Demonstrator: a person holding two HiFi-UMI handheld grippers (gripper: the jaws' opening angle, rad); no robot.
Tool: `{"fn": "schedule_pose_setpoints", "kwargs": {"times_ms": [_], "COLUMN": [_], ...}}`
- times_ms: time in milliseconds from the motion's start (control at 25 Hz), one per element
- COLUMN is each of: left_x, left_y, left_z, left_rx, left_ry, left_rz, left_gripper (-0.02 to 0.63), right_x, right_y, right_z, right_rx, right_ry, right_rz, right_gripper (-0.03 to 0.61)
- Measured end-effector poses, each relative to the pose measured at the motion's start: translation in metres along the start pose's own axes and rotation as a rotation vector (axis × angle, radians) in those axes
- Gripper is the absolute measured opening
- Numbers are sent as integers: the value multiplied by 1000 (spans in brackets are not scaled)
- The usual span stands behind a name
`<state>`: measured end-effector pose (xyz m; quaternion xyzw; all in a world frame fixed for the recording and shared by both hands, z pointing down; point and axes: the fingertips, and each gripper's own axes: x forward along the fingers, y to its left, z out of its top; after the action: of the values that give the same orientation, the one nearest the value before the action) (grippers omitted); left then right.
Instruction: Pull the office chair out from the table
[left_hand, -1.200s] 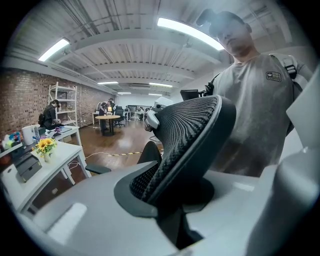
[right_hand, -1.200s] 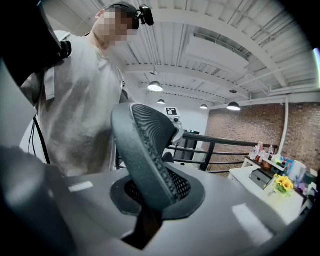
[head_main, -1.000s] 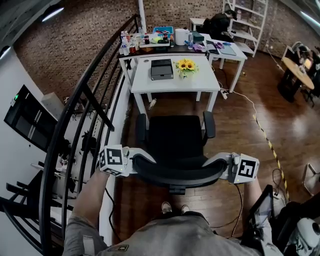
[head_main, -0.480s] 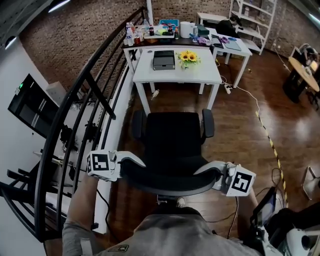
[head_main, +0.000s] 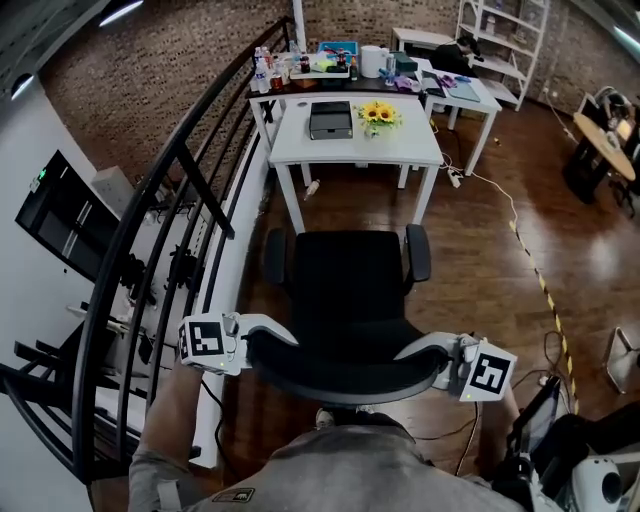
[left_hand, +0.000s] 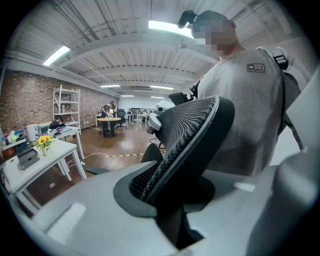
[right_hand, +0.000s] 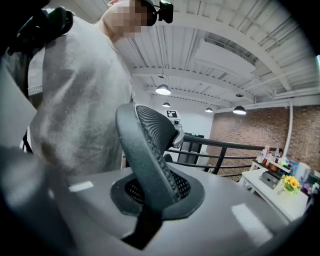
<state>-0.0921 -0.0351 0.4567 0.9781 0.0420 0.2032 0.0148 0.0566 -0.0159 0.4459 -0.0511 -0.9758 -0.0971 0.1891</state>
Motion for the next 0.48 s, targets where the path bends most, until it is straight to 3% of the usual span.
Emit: {"fn": "schedule_pose_setpoints", "kwargs": {"times_ms": [480], "left_x": [-8], "left_y": [-11], "left_z": [-4], "left_rx": [7], "left_ry": [-27], "left_rz": [-9], "left_gripper": [61], "right_x": [11], "right_y": [10], "right_z": [4], "right_rx": [8], "right_ry": [18], "right_rz": [2], "right_gripper": [23]}}
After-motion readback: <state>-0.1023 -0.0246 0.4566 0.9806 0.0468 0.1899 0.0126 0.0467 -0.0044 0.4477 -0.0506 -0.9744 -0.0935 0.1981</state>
